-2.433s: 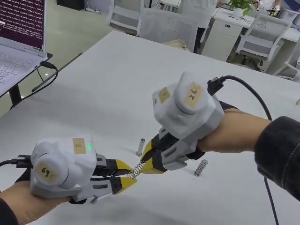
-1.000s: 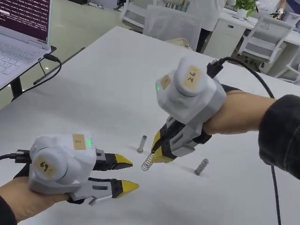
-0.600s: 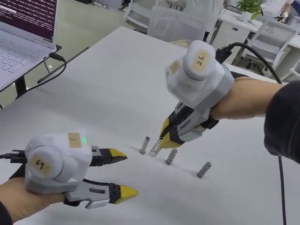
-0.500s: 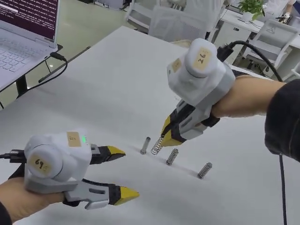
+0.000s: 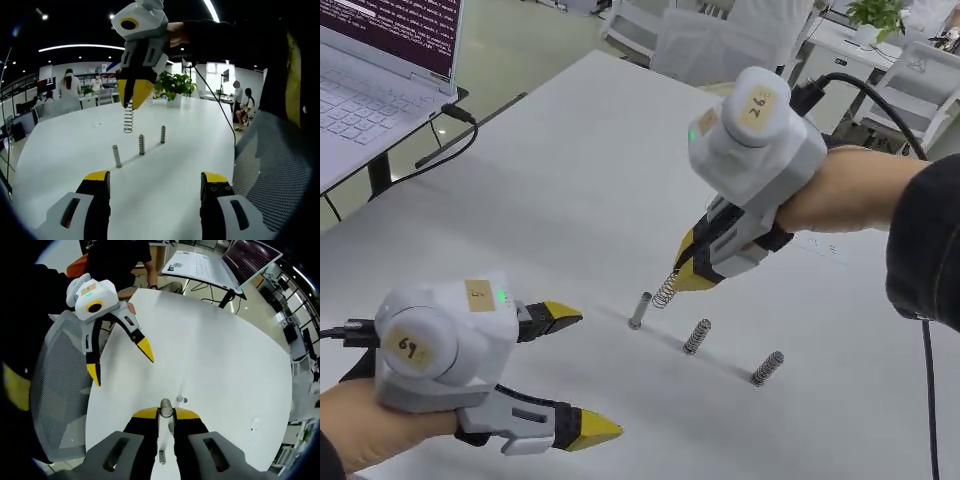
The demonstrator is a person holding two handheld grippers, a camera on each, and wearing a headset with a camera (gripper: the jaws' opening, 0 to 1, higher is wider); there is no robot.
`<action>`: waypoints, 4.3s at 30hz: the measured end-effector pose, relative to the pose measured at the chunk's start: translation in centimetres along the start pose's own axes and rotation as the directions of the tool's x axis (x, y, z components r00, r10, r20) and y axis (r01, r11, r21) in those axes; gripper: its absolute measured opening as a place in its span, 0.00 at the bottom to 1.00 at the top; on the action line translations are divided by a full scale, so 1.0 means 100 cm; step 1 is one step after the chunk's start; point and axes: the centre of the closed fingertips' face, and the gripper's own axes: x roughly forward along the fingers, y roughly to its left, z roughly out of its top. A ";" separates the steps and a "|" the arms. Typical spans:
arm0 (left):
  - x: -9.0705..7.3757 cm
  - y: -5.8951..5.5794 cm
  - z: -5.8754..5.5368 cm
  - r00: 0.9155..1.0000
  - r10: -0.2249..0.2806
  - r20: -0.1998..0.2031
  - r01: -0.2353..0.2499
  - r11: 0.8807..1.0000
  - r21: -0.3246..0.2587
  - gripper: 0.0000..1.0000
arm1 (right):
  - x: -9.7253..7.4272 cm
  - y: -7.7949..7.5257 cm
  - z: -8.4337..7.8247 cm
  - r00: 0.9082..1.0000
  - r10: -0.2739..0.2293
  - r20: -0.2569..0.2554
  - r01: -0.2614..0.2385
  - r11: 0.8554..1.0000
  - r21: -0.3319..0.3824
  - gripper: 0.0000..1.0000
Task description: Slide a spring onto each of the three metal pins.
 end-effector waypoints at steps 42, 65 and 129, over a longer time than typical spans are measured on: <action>0.000 0.004 -0.015 0.999 -0.001 -0.037 0.001 1.000 -0.016 0.75 | 0.043 -0.035 -0.015 0.998 0.006 -0.063 -0.005 1.000 0.023 0.07; -0.001 0.005 -0.020 0.999 -0.007 -0.041 0.006 1.000 -0.026 0.71 | 0.055 -0.035 -0.018 0.996 0.030 -0.085 -0.028 0.999 0.024 0.08; -0.002 0.008 -0.027 0.999 0.000 -0.041 -0.002 0.999 -0.049 0.68 | 0.097 -0.020 -0.031 0.989 0.080 -0.128 -0.075 0.996 0.044 0.08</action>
